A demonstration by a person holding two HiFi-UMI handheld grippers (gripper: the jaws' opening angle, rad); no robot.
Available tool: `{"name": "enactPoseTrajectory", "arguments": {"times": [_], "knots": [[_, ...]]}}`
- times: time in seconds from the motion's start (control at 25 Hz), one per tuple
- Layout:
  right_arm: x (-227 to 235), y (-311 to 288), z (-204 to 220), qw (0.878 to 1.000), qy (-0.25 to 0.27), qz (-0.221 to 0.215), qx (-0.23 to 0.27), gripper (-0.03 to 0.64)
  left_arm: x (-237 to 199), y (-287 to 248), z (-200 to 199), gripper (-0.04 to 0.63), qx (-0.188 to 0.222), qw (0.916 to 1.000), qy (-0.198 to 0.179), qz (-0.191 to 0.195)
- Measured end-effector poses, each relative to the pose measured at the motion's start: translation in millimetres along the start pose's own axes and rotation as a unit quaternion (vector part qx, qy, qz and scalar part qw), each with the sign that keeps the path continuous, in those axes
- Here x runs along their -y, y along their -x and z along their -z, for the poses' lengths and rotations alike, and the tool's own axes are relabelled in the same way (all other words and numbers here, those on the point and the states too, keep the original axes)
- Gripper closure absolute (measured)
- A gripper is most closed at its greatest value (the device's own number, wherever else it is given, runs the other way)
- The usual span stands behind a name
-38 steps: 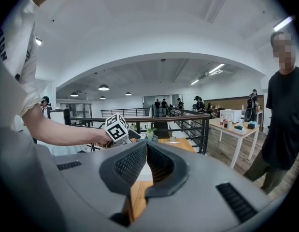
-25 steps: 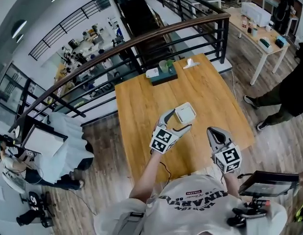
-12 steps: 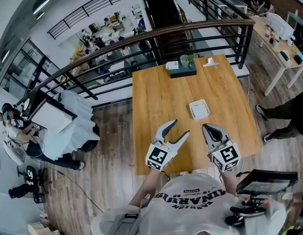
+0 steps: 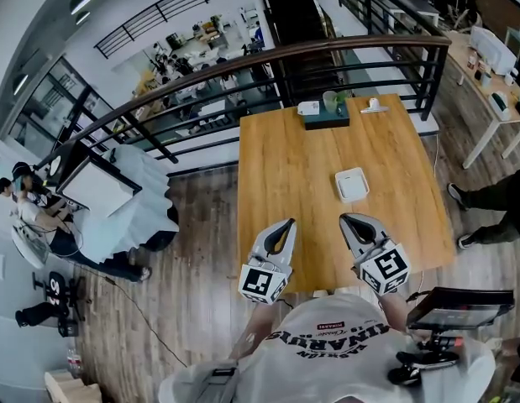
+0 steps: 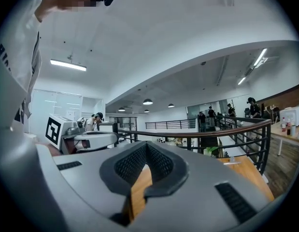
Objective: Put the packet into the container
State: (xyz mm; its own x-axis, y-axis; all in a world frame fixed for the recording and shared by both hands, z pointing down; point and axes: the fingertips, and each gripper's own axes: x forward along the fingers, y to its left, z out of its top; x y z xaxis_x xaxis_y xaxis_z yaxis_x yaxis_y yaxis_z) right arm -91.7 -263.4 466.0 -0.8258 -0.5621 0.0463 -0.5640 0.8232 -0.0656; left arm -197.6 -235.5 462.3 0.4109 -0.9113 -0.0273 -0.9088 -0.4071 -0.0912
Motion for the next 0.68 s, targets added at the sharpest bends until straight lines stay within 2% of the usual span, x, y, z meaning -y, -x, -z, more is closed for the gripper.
{"name": "enactPoseTrajectory", "arguments": {"times": [0.2,0.68], "knots": [[-7.4,2.1,1.5,1.0,0.0,-0.009,-0.002,0.609,-8.7,14.6,3.8,0.591,-0.004,0.9997,0.009,-0.02],[-15.0,7.9,4.2,1.0,0.001,0.001,-0.003,0.609,-7.1,31.0,5.0,0.591,-0.005,0.9994,0.032,-0.011]]}}
